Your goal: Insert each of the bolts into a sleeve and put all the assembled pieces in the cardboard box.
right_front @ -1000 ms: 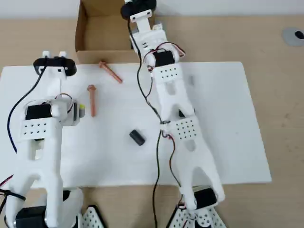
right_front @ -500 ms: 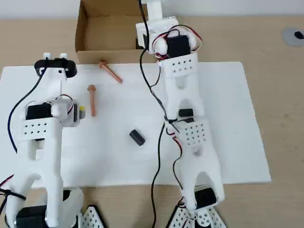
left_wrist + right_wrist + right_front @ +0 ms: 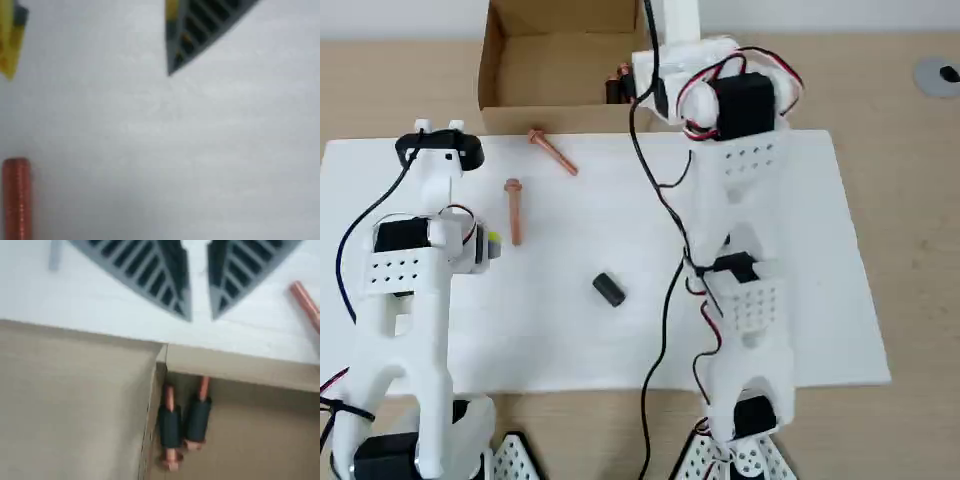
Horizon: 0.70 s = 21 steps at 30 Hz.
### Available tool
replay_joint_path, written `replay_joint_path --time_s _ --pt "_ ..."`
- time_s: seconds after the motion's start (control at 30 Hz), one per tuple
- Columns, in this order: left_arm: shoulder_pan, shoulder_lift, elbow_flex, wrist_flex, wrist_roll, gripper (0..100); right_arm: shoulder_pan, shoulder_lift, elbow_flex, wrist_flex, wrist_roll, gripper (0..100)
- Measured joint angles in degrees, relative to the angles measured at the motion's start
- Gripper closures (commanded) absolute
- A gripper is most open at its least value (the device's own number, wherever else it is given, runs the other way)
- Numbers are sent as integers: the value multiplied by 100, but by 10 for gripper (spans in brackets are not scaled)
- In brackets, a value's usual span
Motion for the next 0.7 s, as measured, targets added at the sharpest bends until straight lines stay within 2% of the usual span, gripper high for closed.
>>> replay_joint_path --time_s 0.17,0.3,0.4,0.53,0.7 --pt "0 0 0 18 0 792 0 -185 0 9 0 977" --pt "0 -26 0 141 0 853 0 -413 0 9 0 977" --pt "0 -281 0 316 0 860 0 -774 264 9 0 977" --pt "167 -862 0 519 18 861 0 -1635 1626 9 0 975" --pt "334 -1574 158 686 9 861 0 -3490 4826 9 0 974"
